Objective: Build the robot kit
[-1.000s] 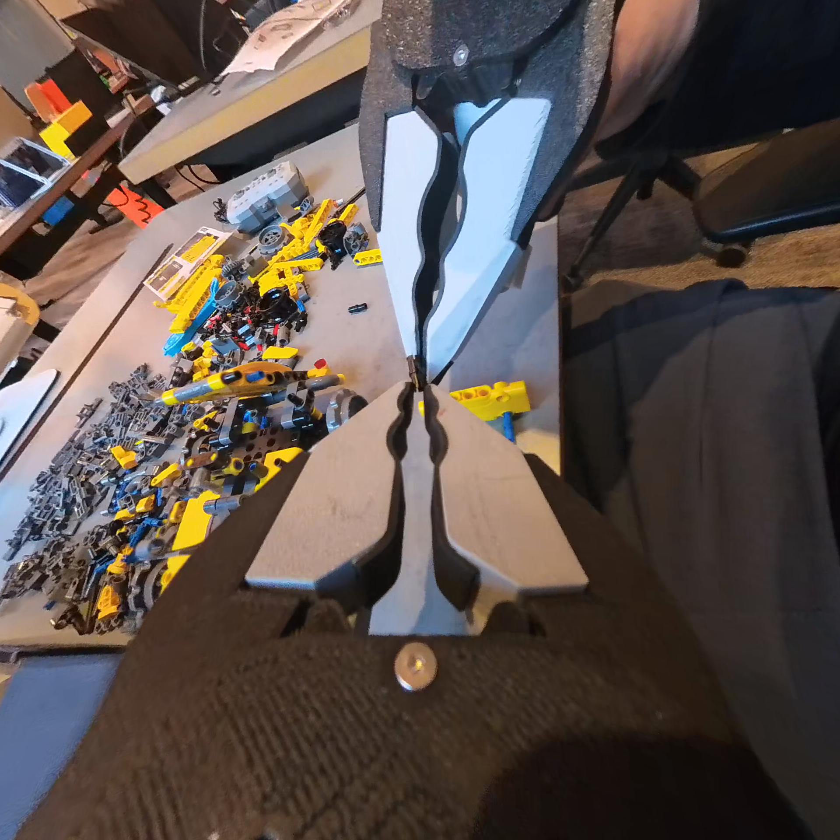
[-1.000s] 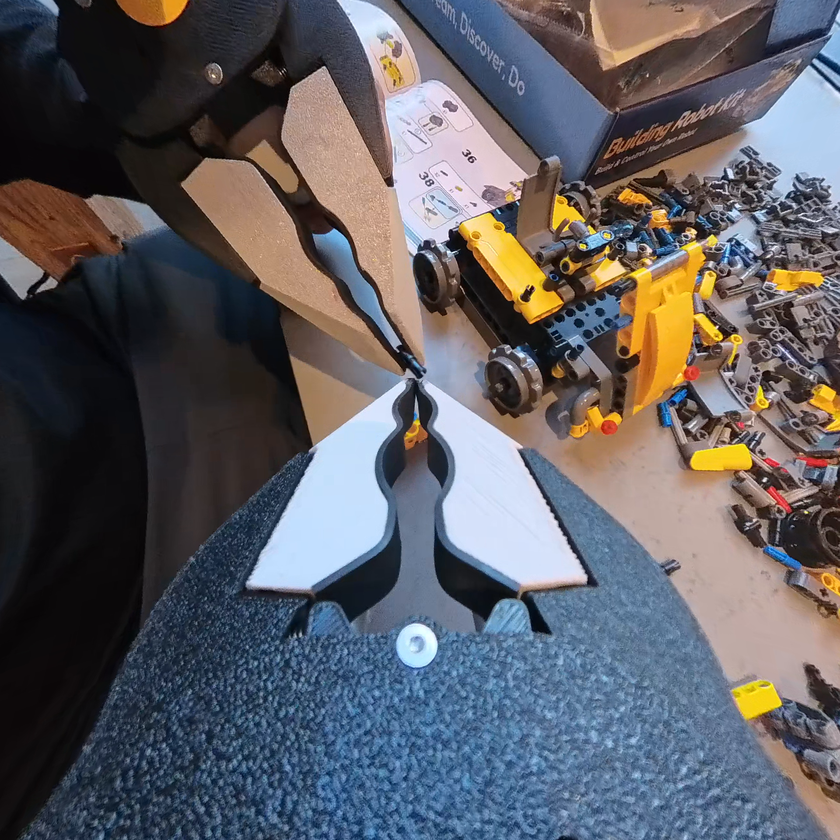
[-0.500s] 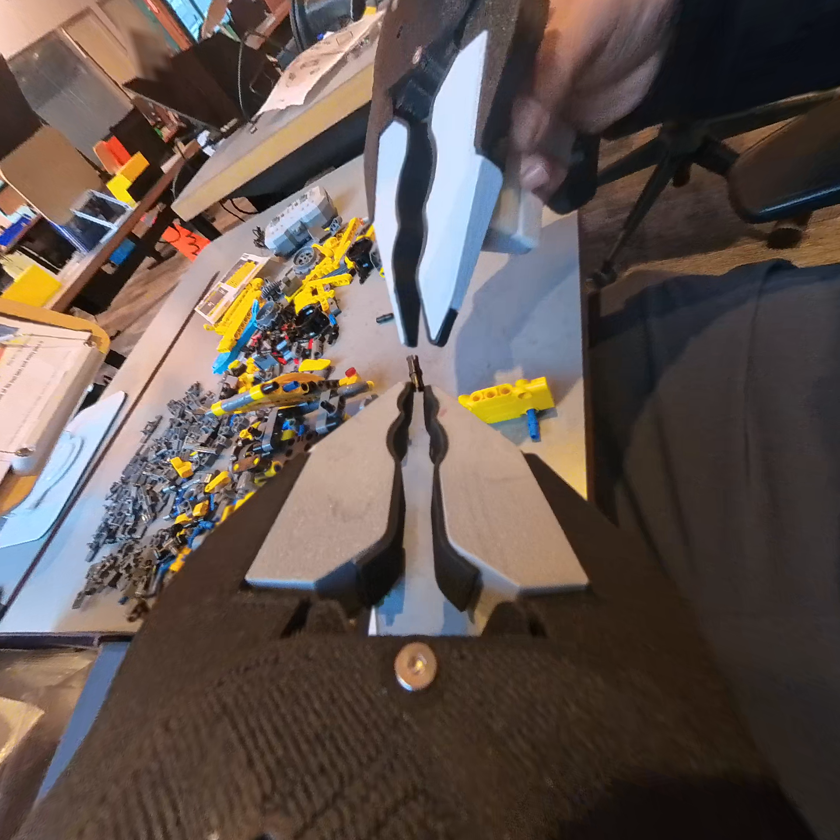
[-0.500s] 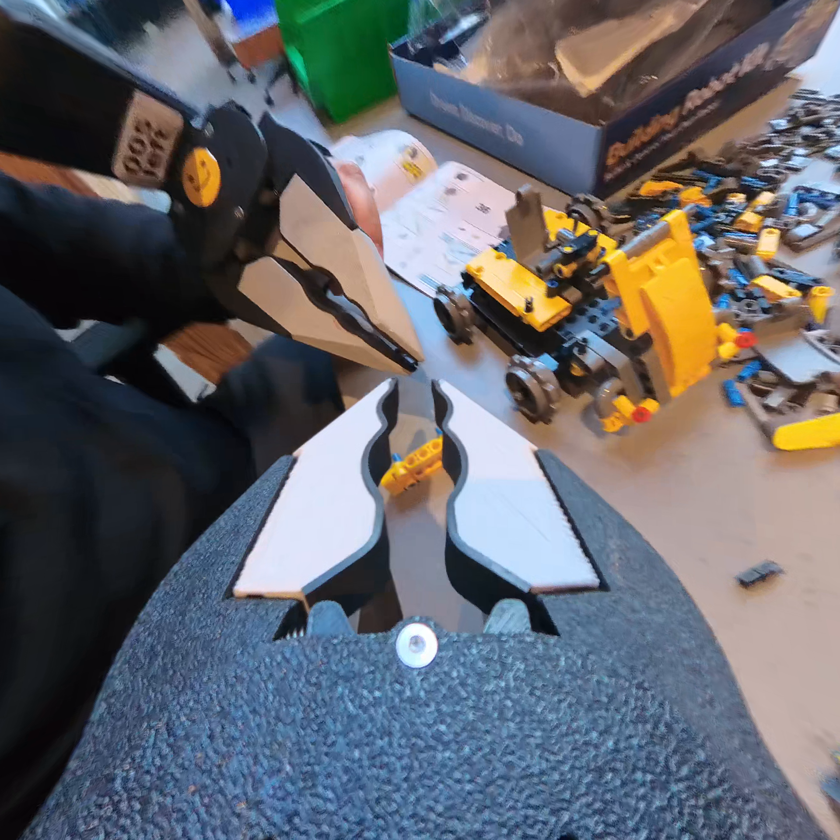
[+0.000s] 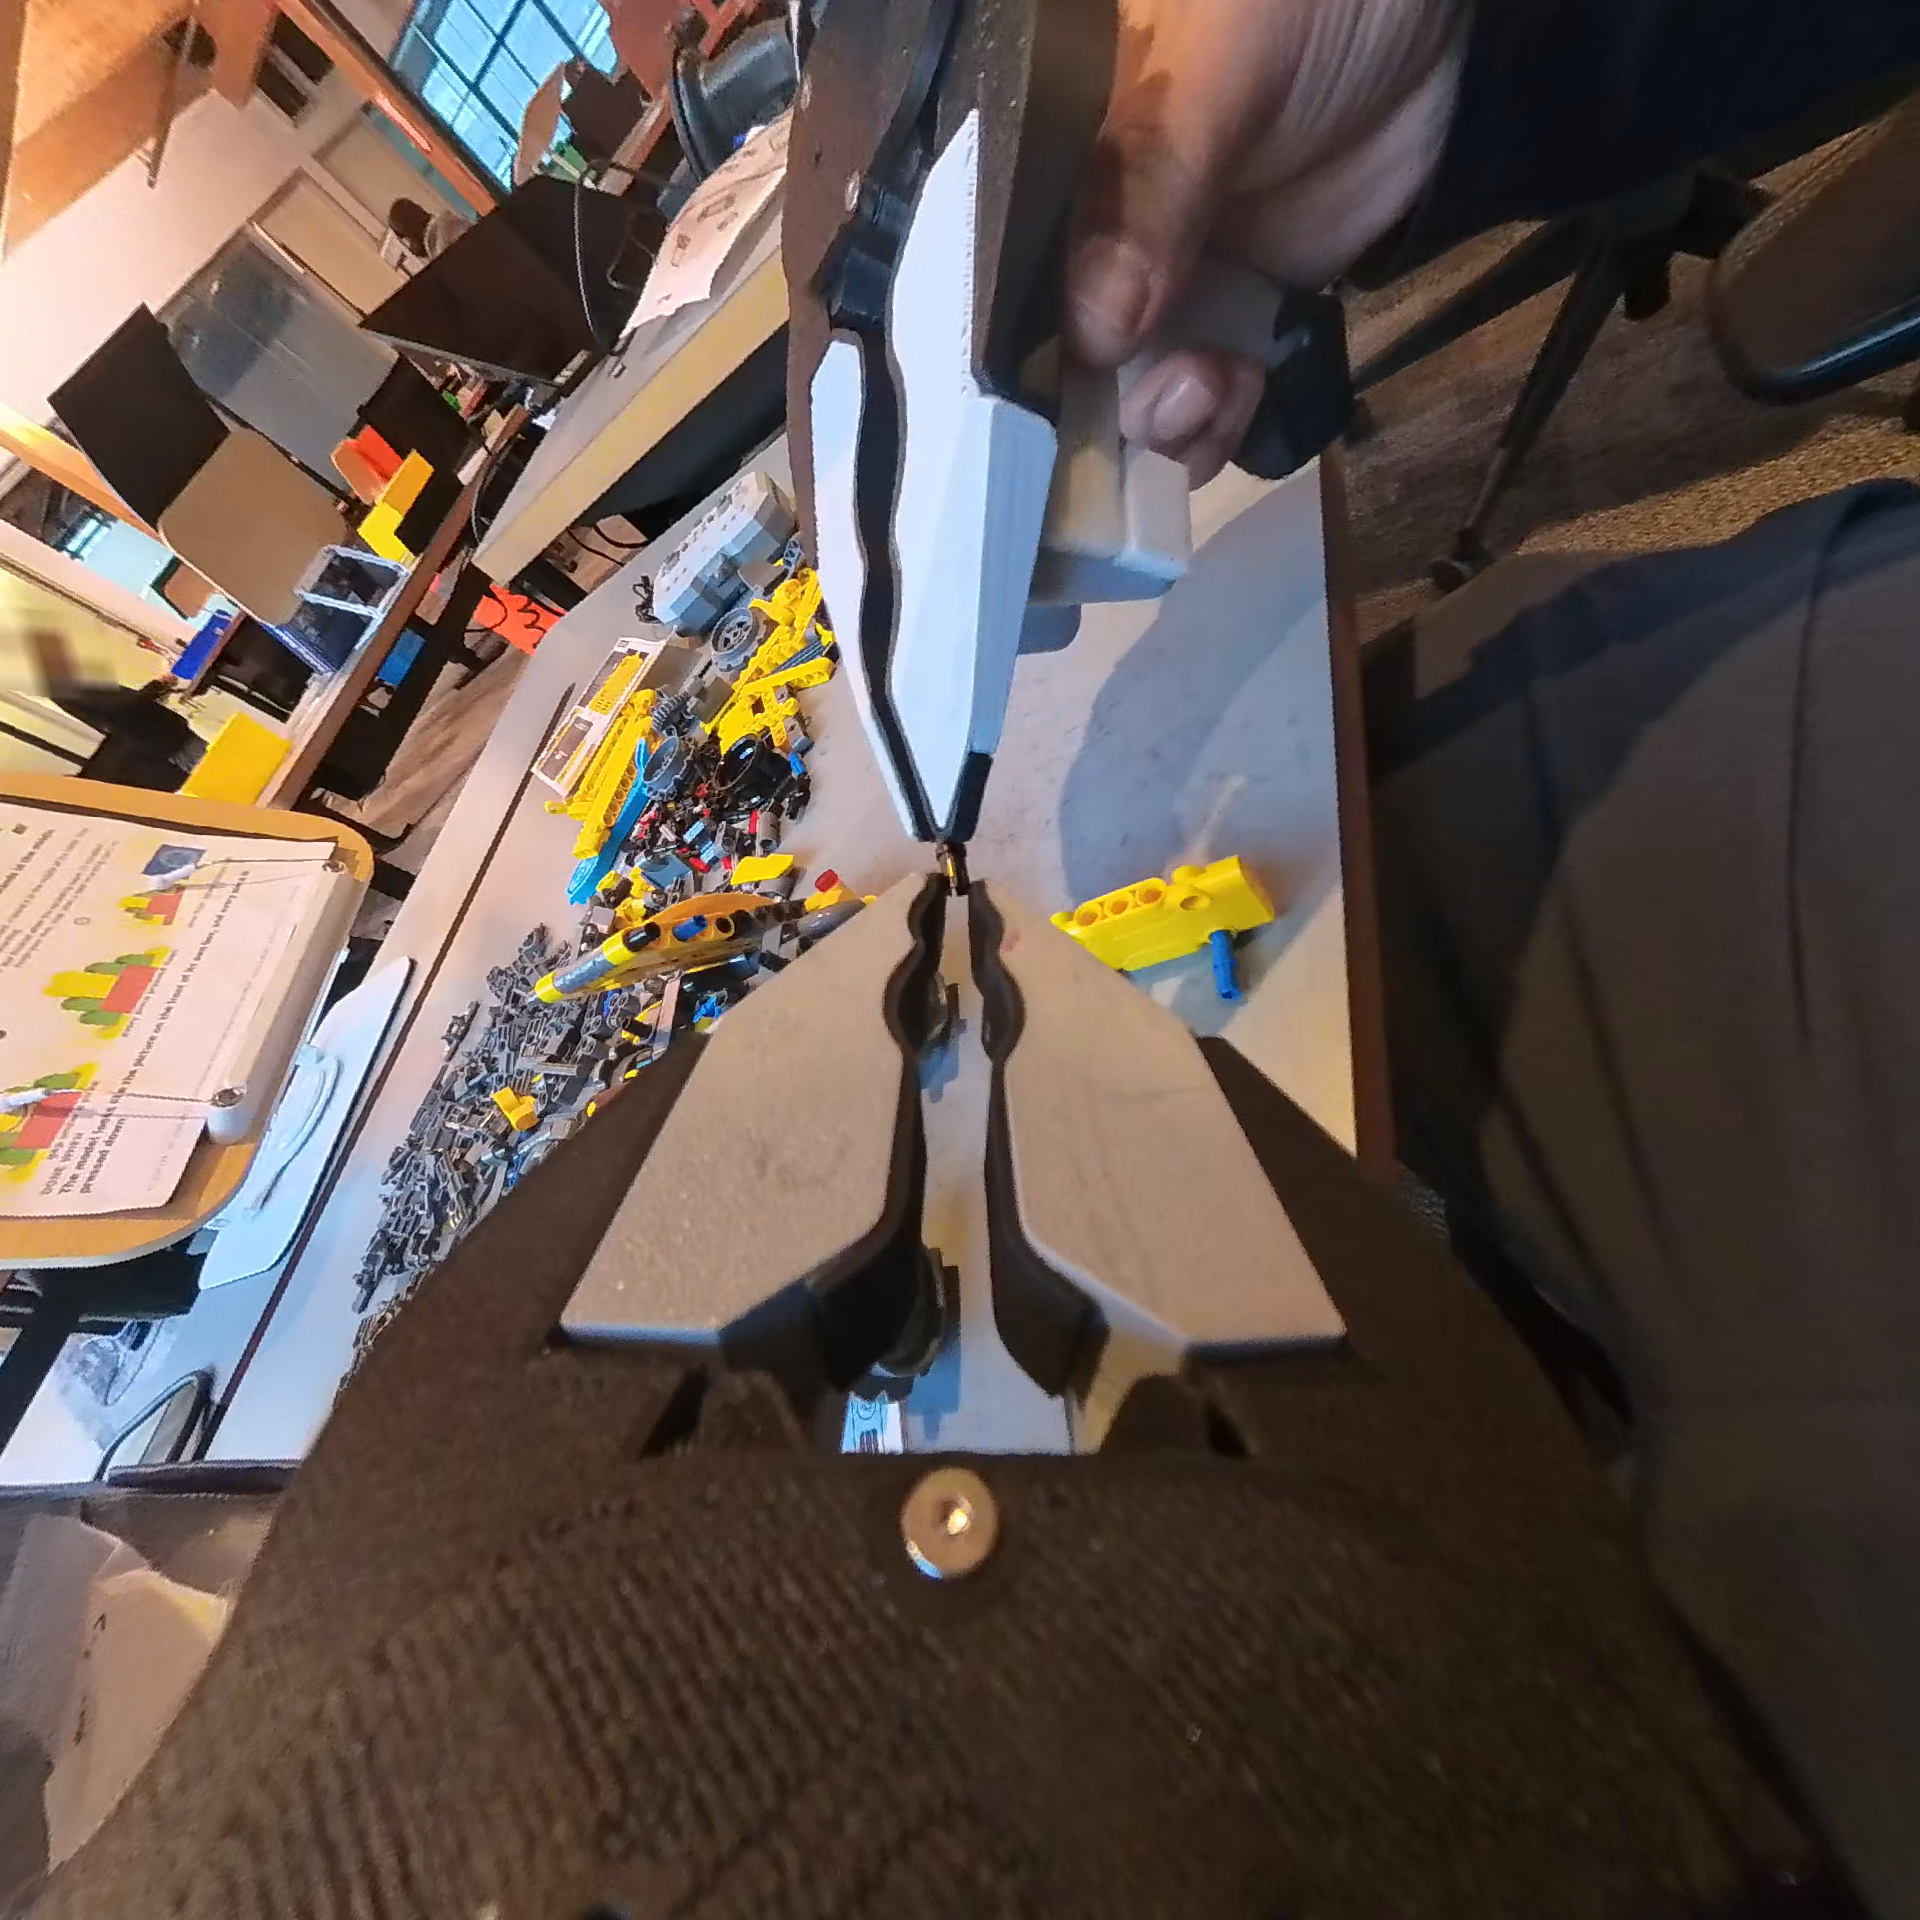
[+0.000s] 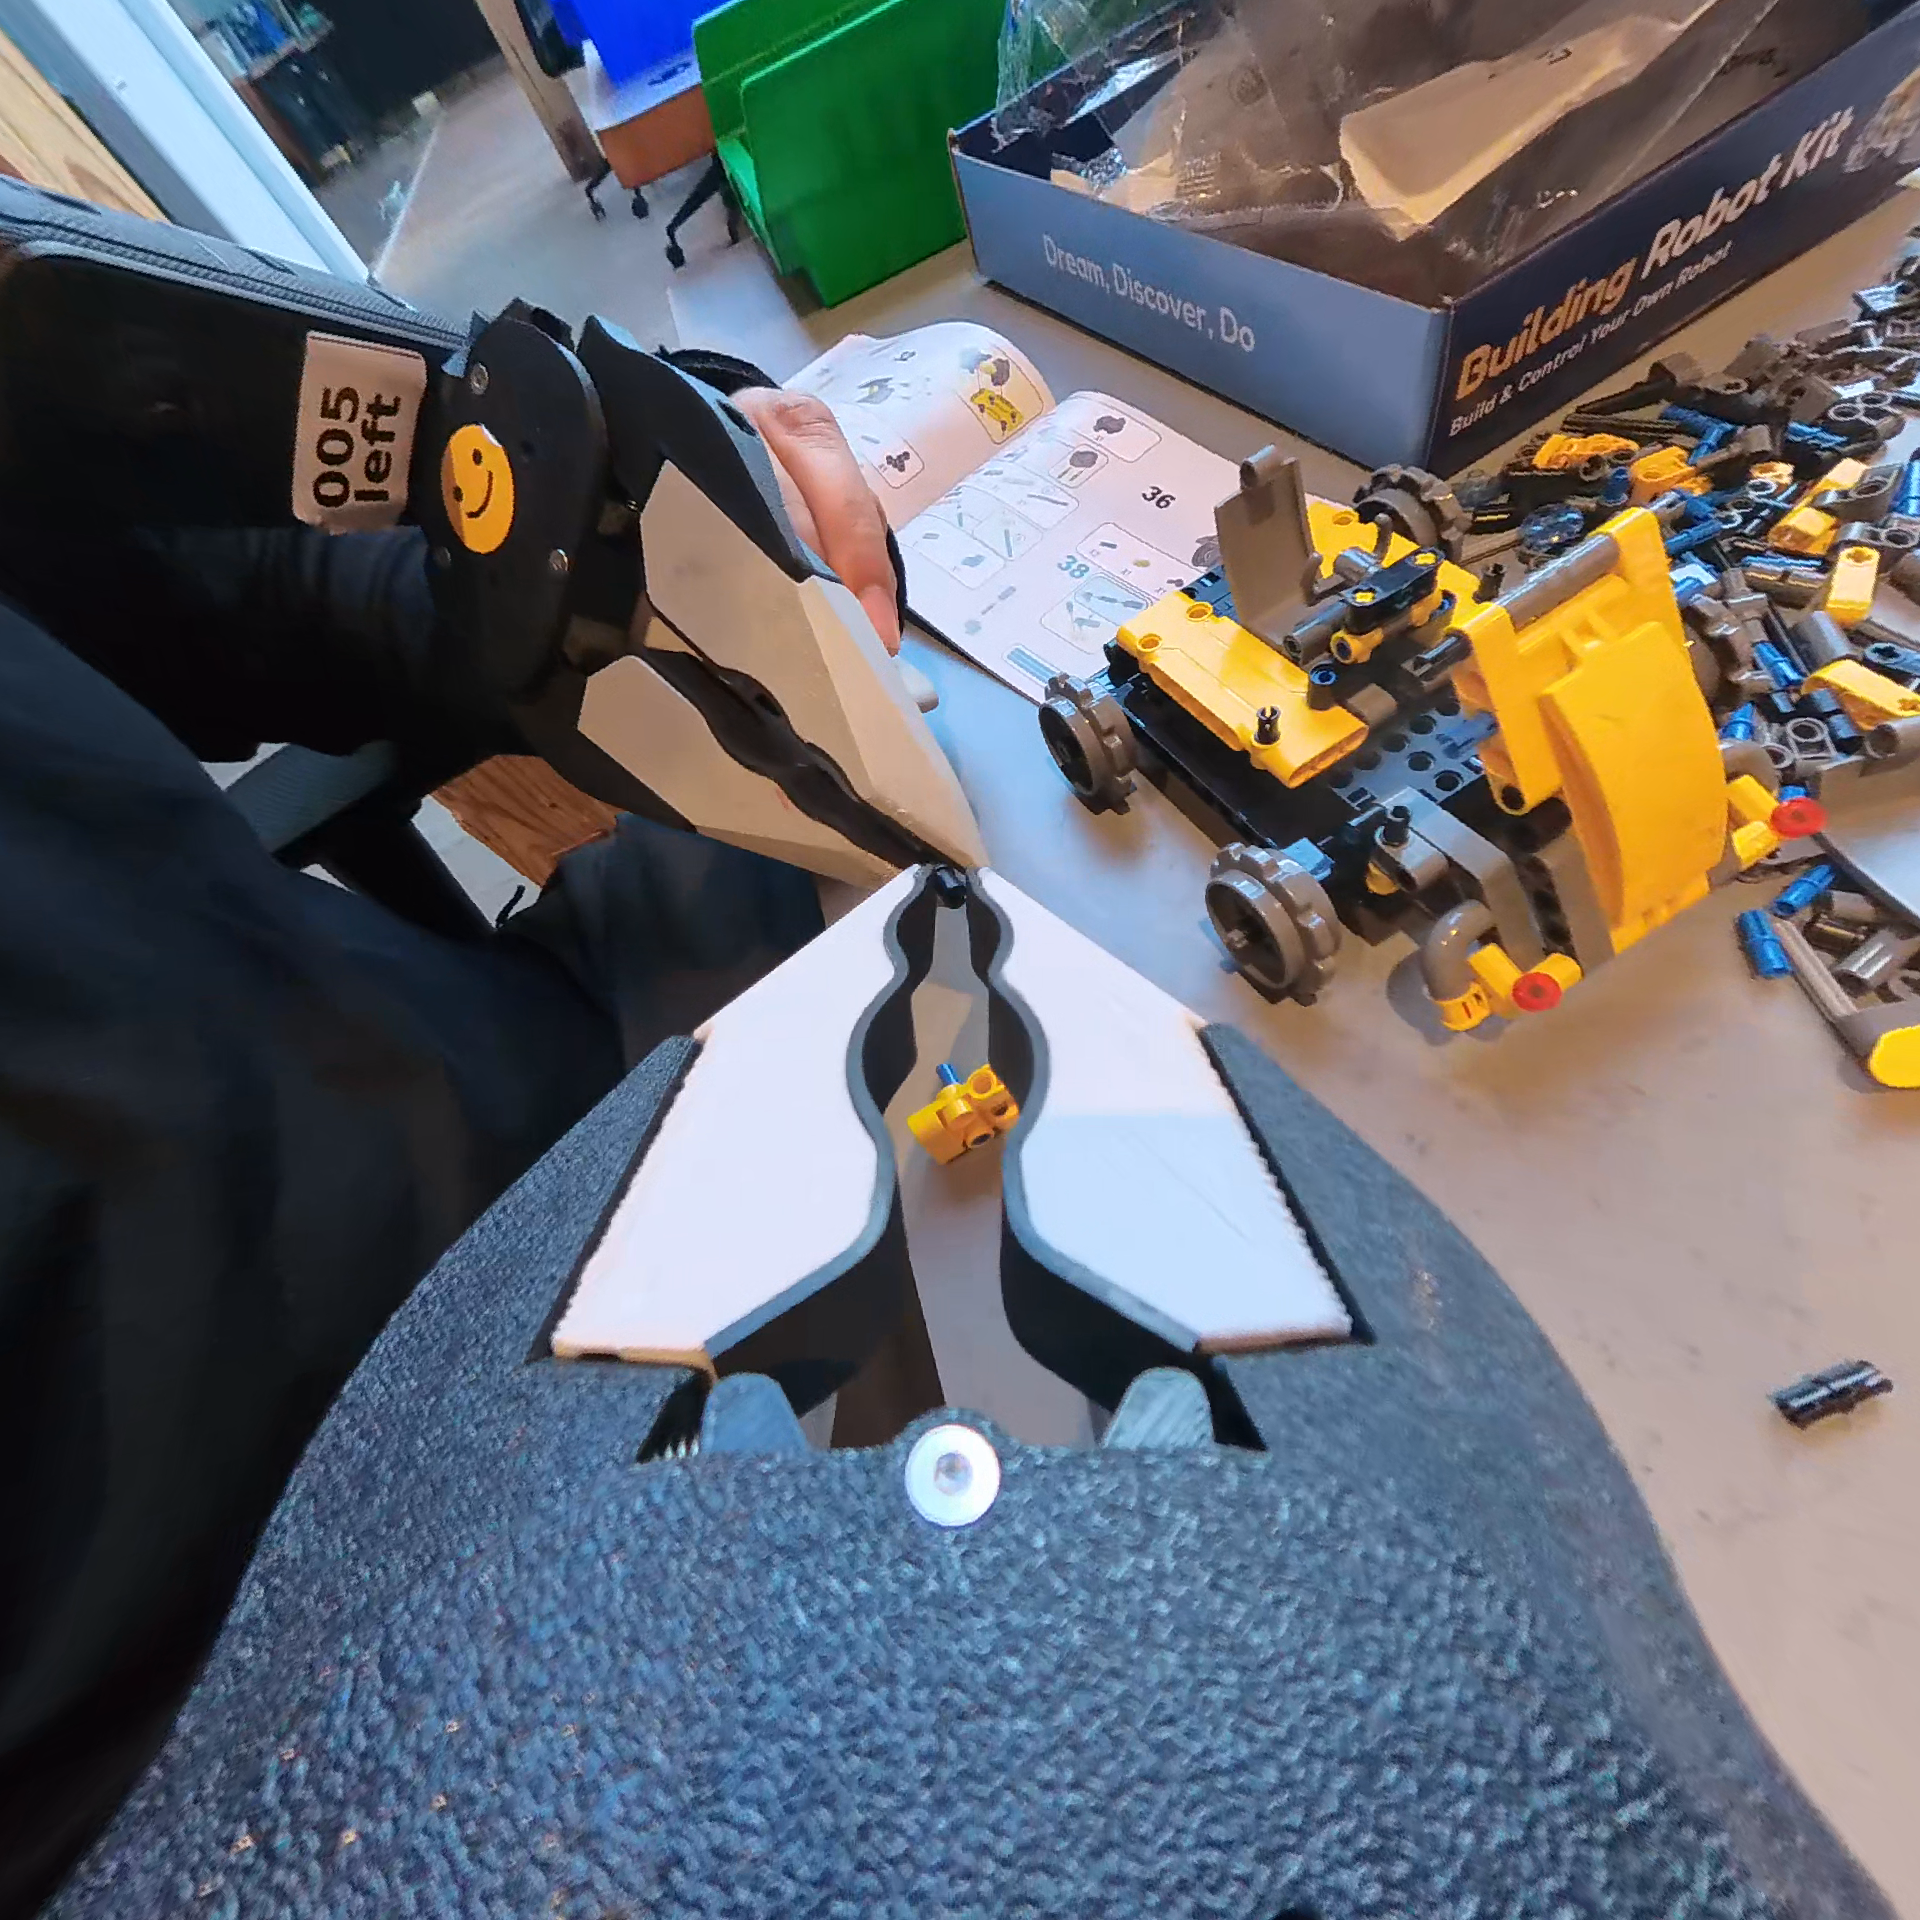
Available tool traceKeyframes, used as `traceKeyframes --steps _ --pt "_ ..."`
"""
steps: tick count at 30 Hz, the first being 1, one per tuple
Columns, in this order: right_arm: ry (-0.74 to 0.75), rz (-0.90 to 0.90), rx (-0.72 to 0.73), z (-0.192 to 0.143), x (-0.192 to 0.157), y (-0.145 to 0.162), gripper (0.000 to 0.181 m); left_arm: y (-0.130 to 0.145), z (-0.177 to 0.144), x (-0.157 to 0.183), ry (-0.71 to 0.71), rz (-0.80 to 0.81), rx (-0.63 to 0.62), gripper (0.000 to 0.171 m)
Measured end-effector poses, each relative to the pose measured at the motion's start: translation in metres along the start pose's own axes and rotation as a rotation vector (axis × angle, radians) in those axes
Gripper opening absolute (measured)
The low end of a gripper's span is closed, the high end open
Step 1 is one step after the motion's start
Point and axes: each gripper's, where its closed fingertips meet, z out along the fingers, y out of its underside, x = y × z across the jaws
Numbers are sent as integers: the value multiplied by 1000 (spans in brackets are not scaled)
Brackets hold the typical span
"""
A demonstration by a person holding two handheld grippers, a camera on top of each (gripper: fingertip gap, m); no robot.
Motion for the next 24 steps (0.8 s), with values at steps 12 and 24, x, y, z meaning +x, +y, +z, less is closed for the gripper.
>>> traceKeyframes --steps 12,24 --pt "-10 14 18 -1 0 0 9 -3 0 1 -14 20 15 2" --pt "-29 8 5 -1 -4 2 5 -3 0 2 -9 13 21 2"
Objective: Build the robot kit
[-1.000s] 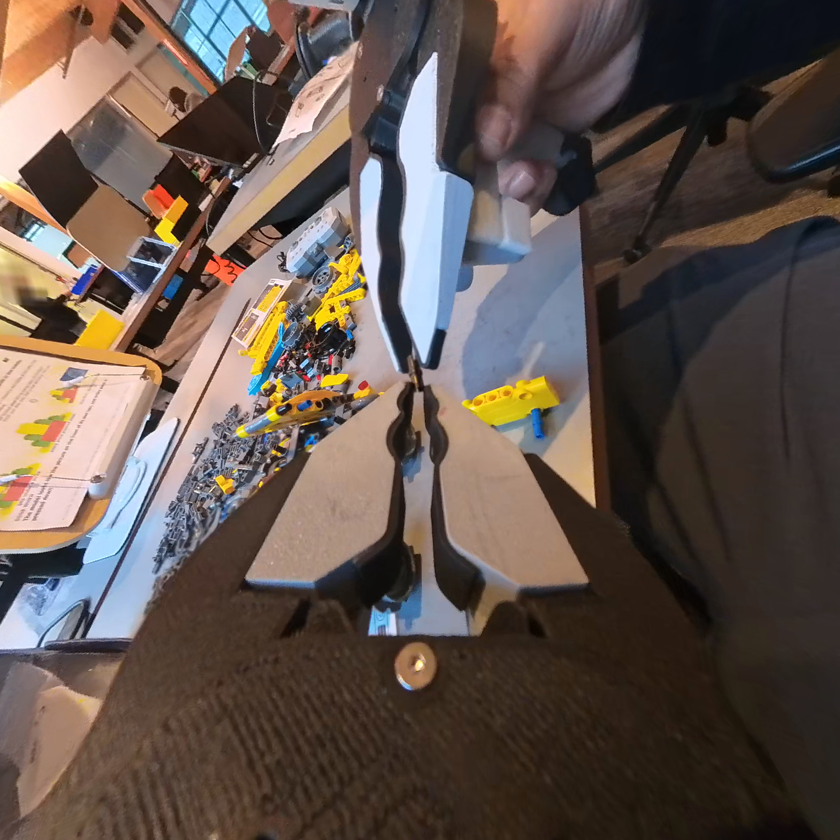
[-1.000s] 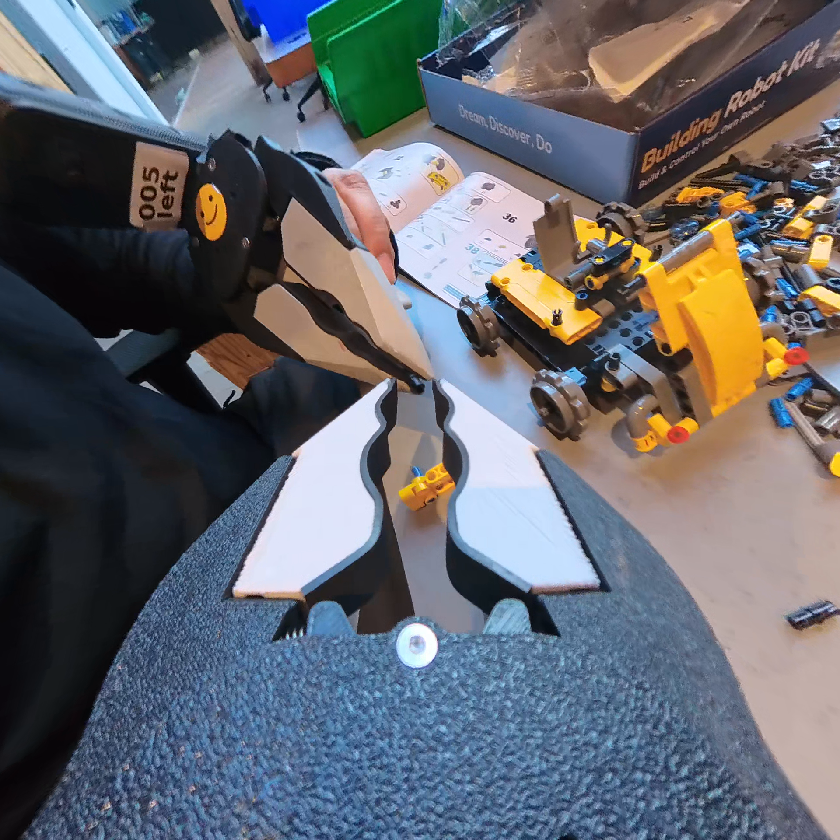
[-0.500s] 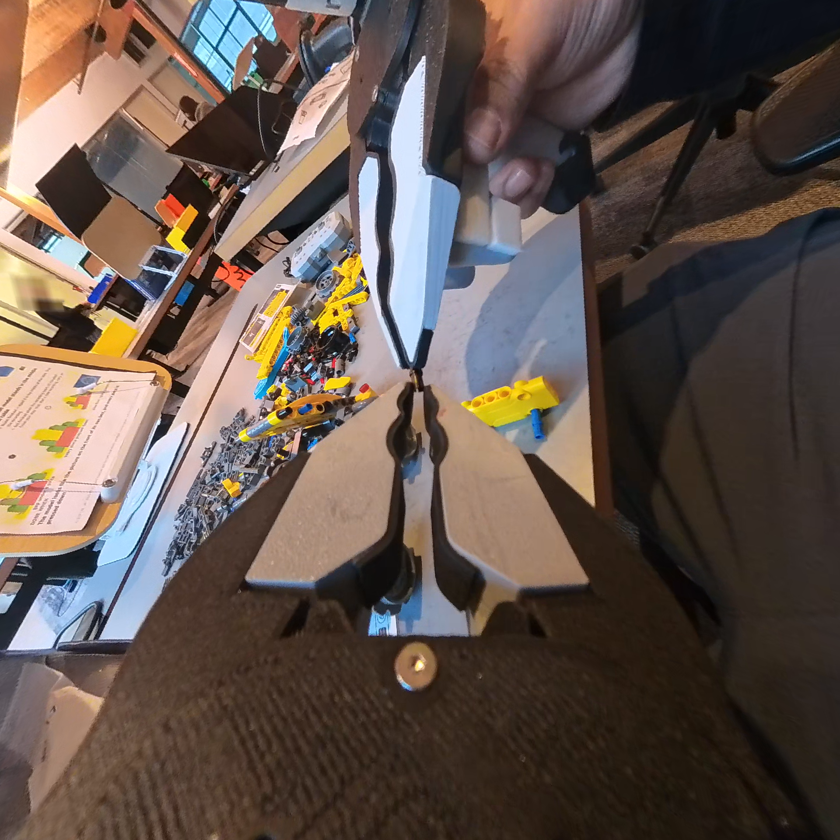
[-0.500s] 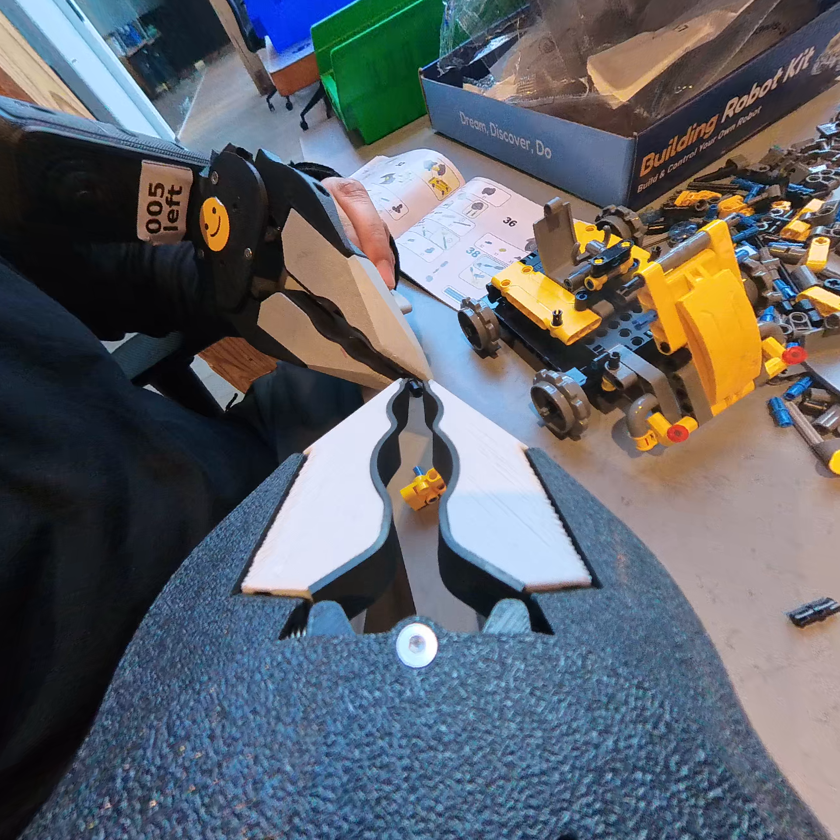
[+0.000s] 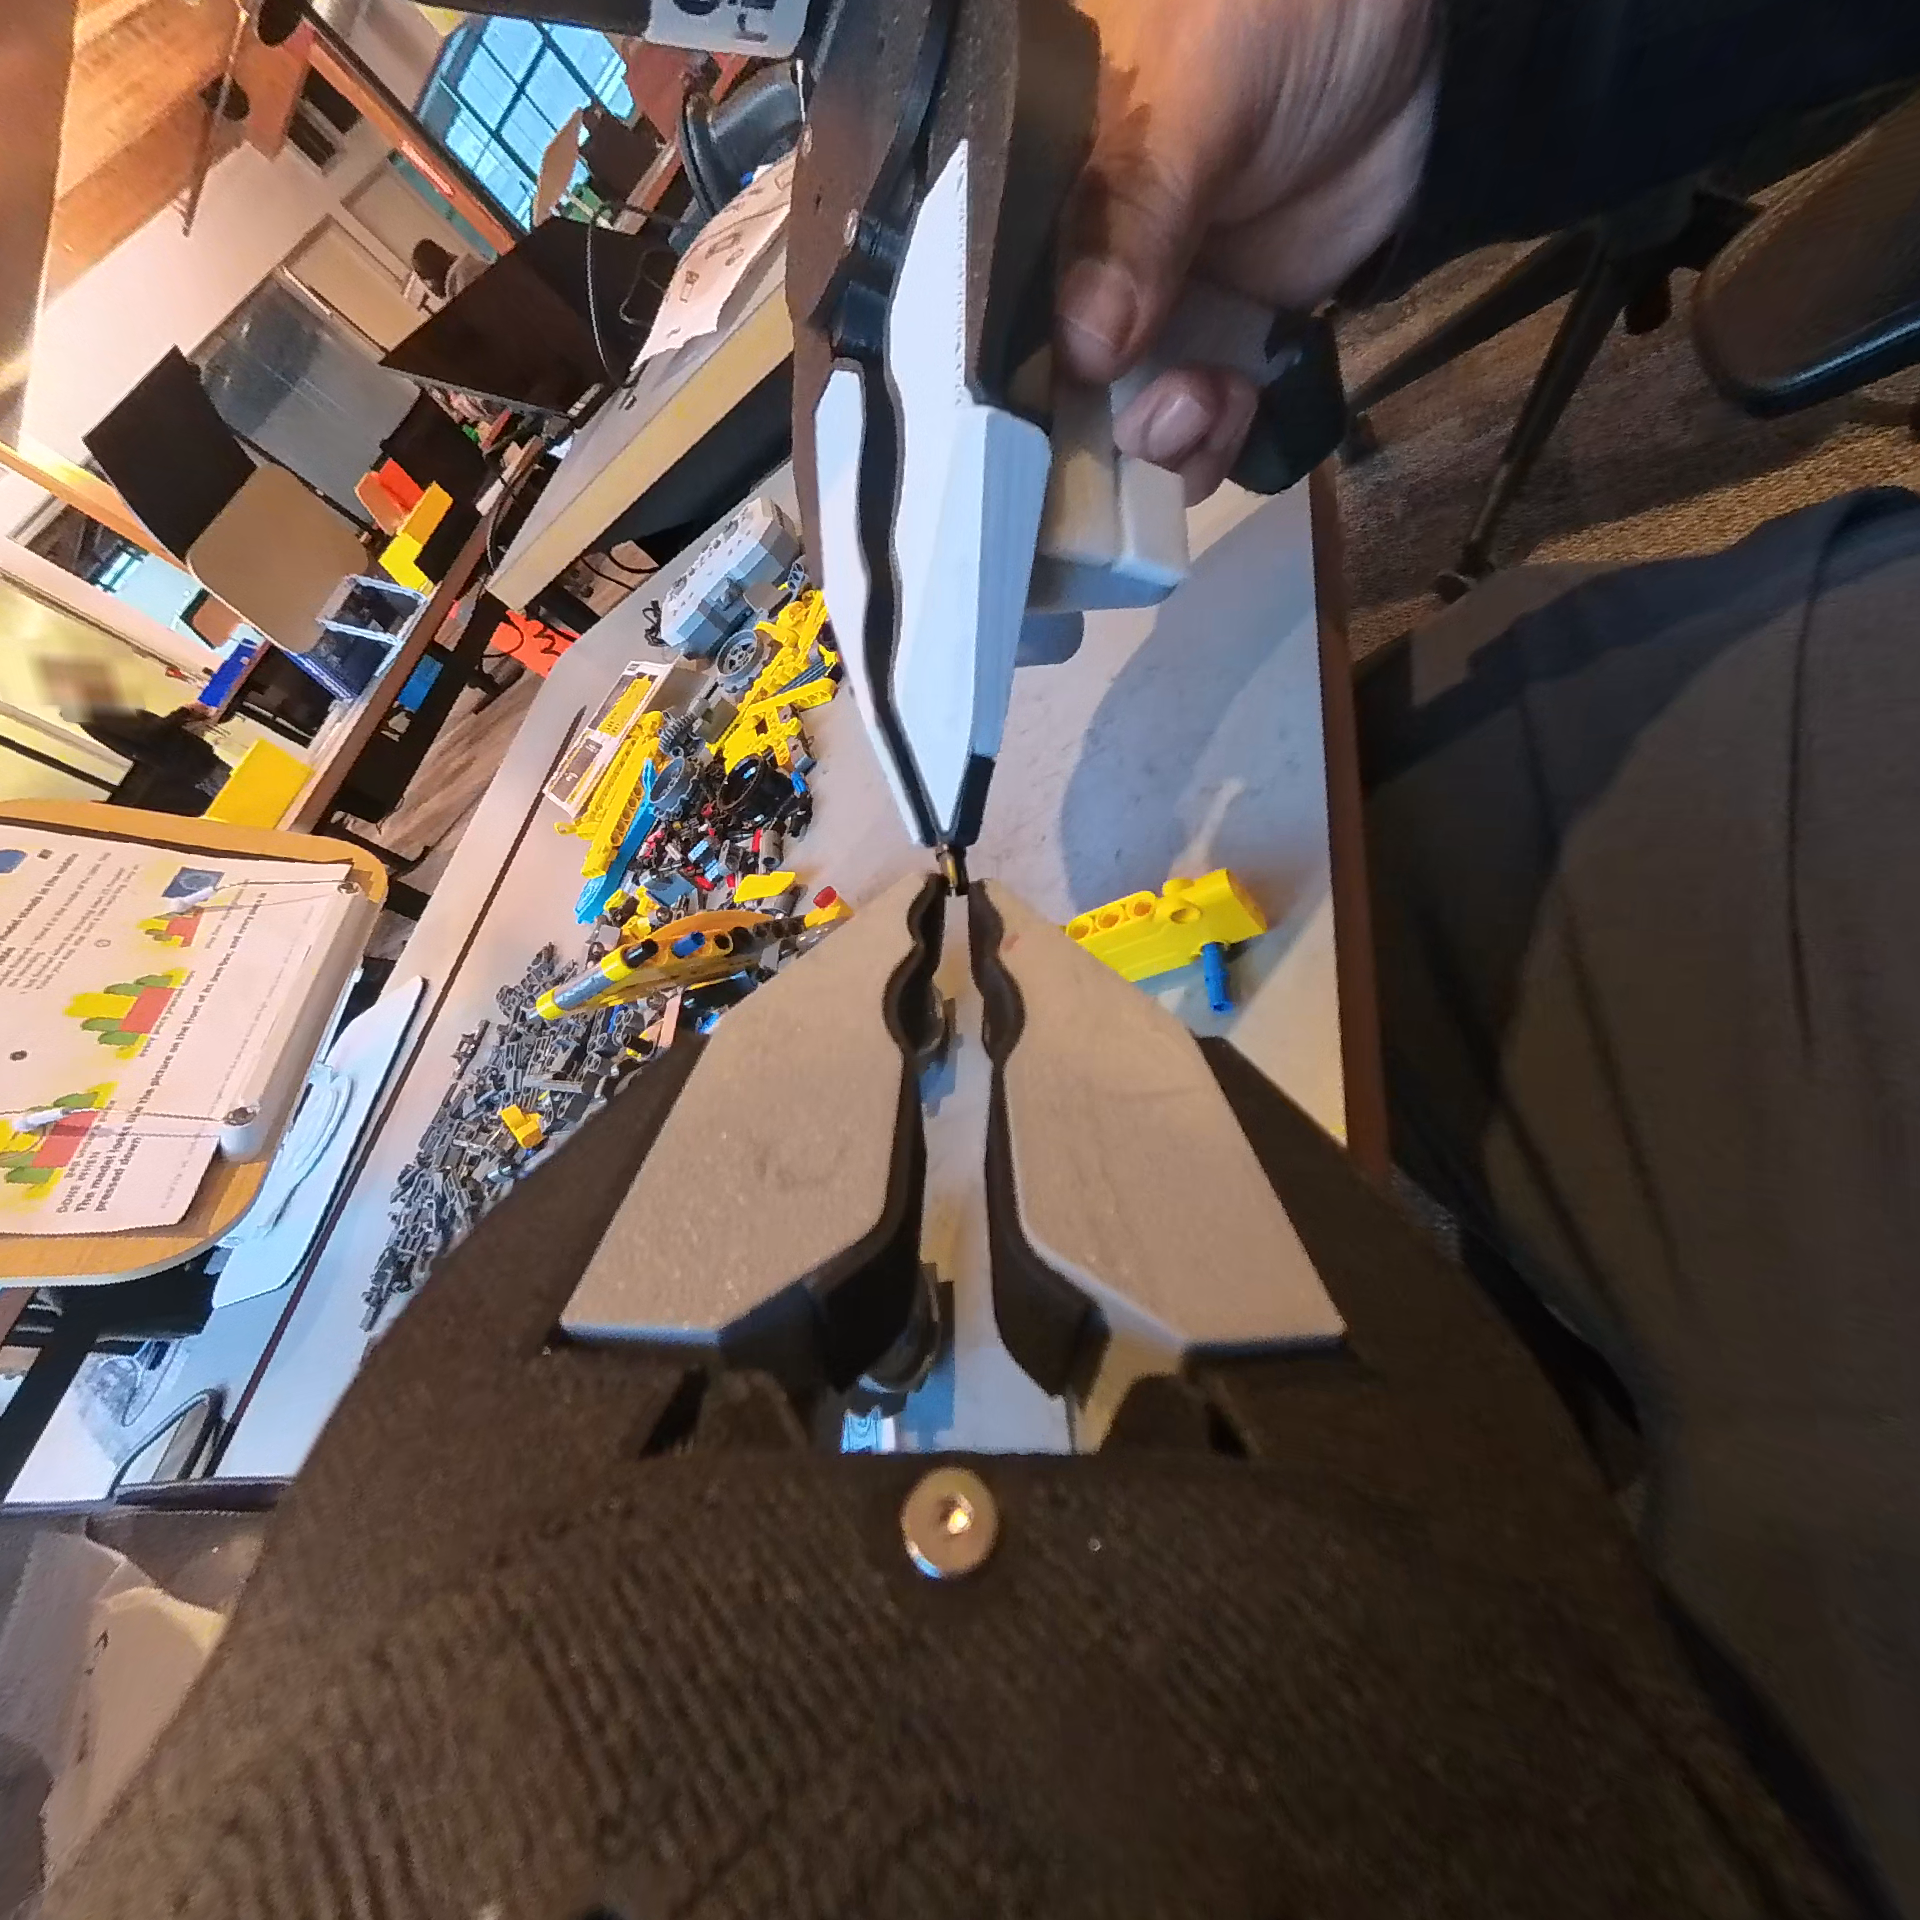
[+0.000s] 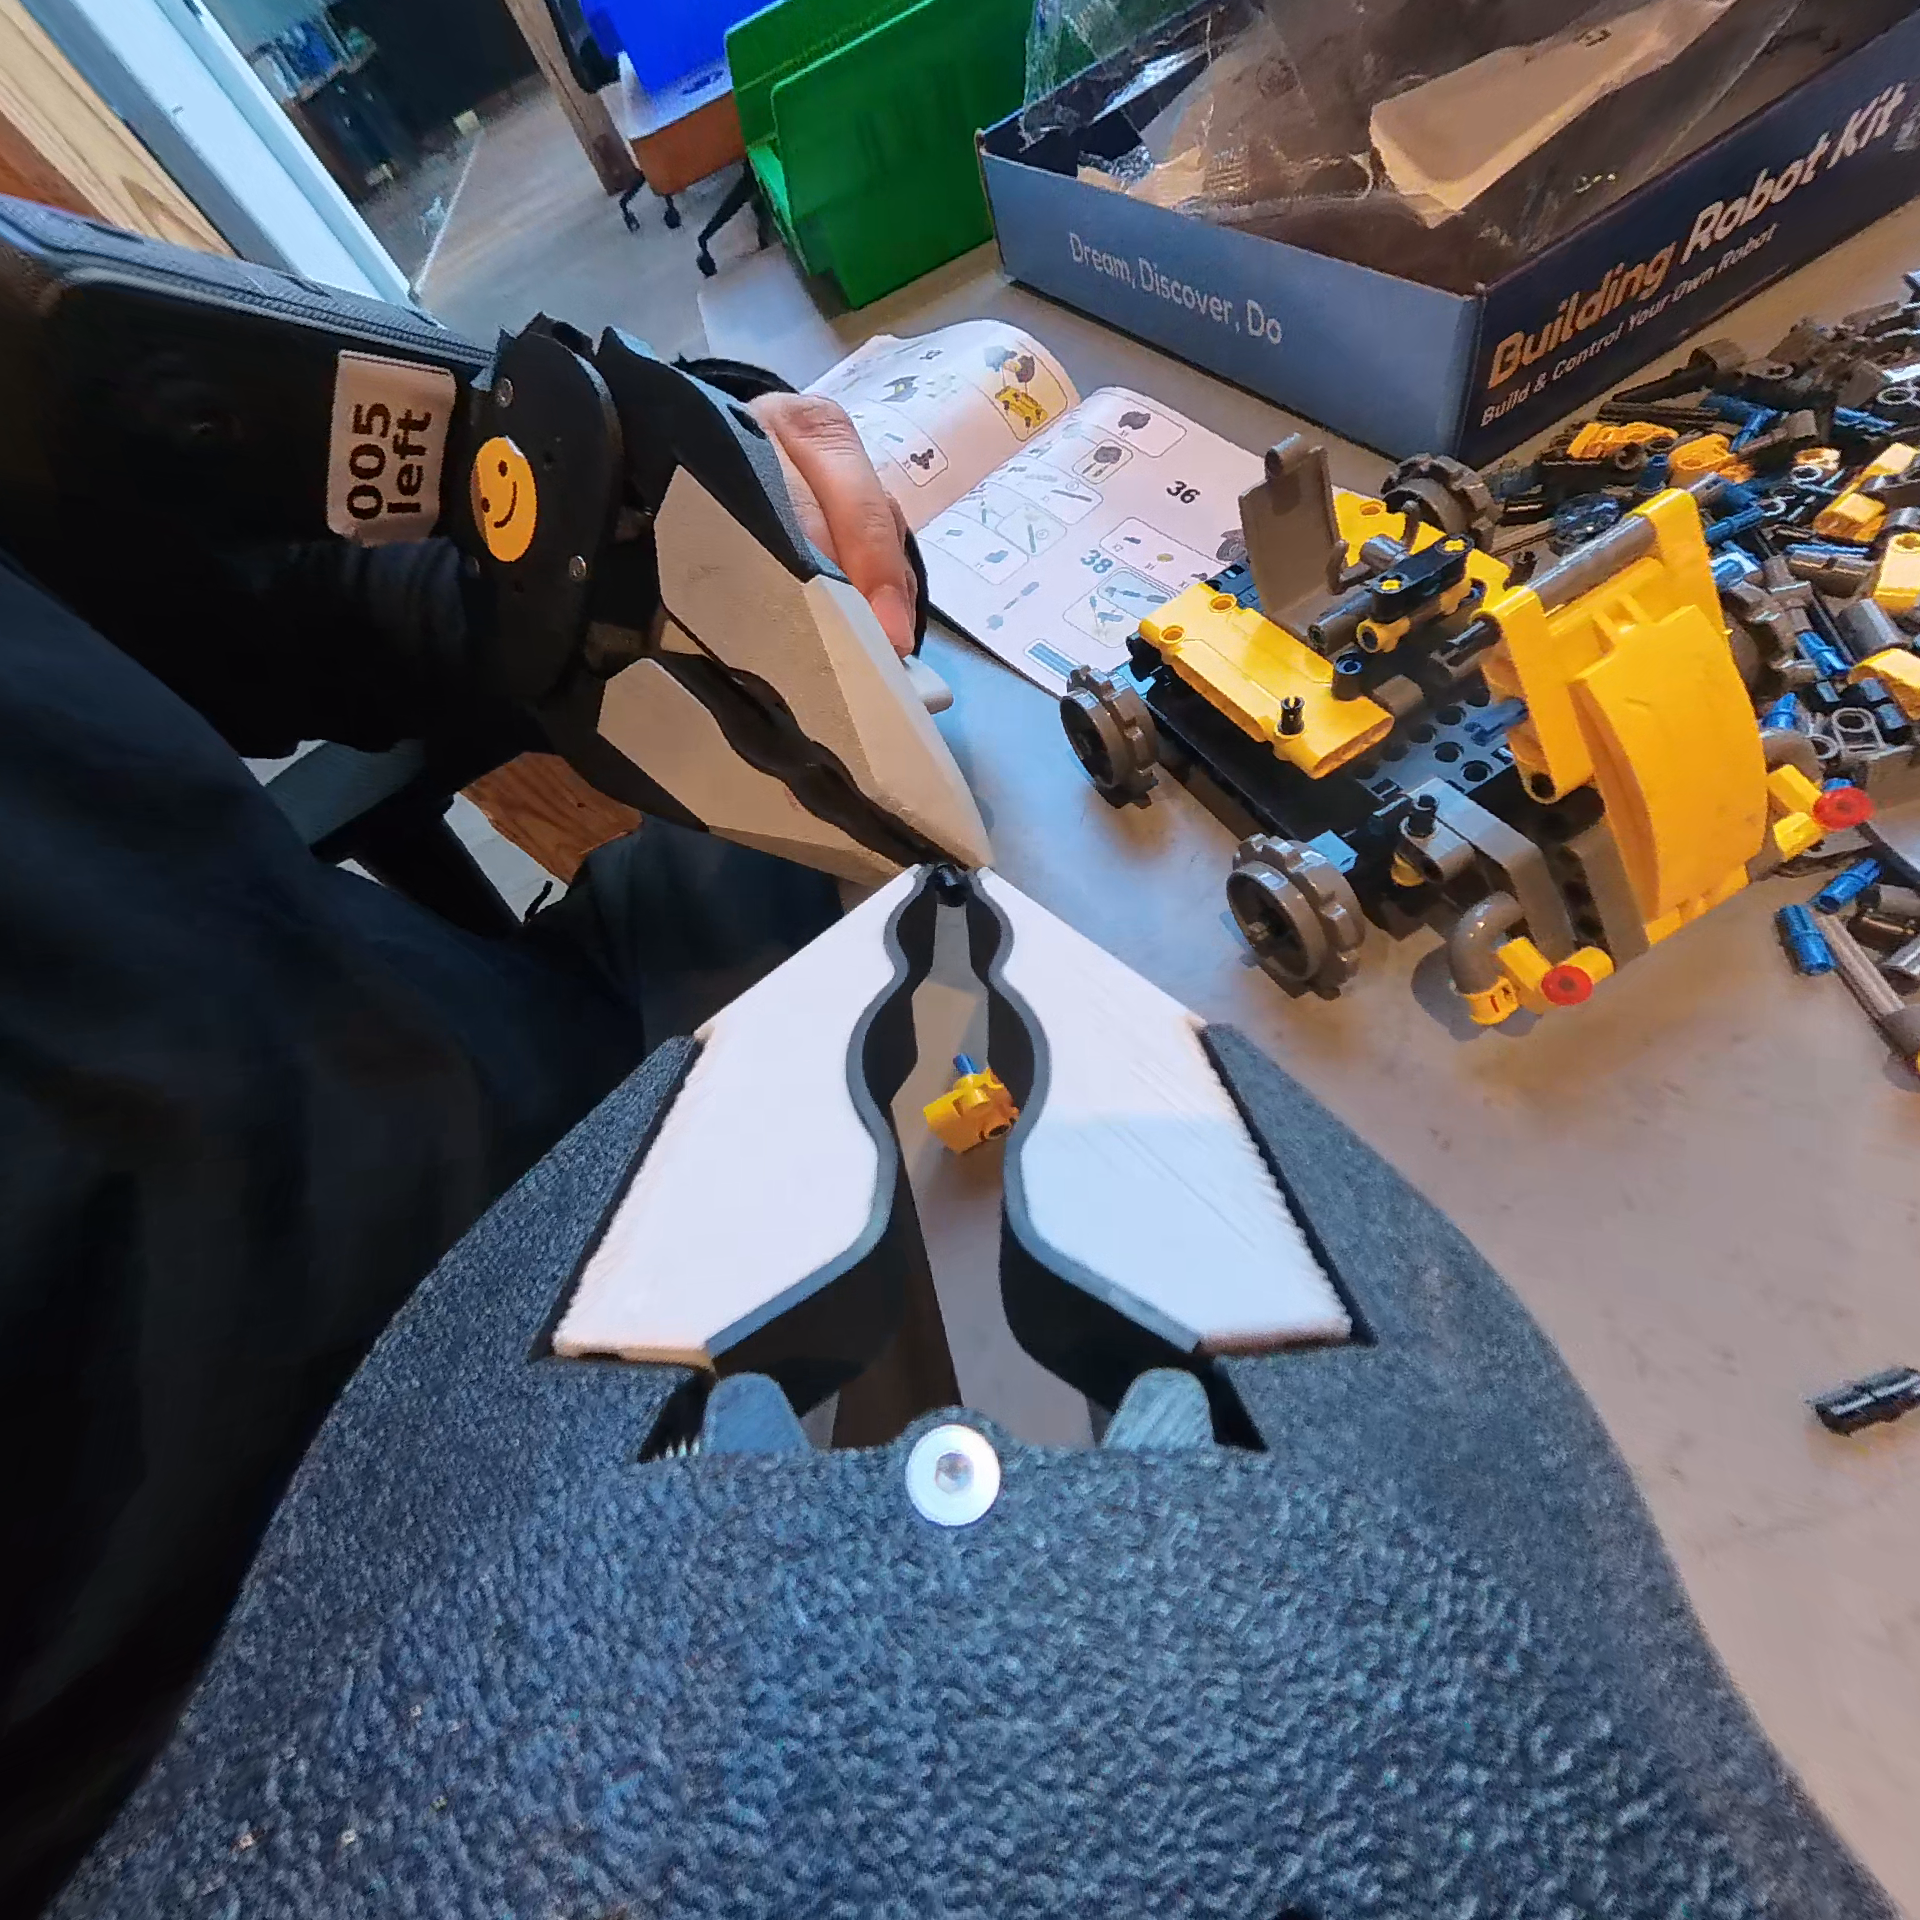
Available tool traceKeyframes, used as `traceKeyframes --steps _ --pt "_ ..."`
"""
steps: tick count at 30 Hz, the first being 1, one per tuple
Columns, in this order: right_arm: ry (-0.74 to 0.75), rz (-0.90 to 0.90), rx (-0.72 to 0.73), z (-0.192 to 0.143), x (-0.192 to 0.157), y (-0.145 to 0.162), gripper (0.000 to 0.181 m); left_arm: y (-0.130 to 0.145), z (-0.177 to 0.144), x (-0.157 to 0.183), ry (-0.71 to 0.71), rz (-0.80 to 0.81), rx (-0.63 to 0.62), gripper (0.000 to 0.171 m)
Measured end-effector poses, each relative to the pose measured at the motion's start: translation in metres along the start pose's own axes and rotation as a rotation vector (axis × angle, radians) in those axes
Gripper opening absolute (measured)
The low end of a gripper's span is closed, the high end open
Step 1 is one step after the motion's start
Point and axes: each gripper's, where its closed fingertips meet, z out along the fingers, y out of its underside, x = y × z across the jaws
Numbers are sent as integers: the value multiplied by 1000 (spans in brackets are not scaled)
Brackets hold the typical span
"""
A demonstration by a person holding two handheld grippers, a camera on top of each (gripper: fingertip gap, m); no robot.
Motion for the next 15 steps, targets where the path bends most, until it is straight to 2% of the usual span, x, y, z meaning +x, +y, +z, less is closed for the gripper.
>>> traceKeyframes --steps 6,11,15 --pt "-10 -41 49 -4 -3 -2 4 -5 1 1 43 -124 38 3" --pt "48 -74 106 -13 3 -7 4 -7 0 -5 82 -283 67 24" --pt "97 -132 150 -22 4 -8 4 -6 -1 -4 115 -366 67 29"
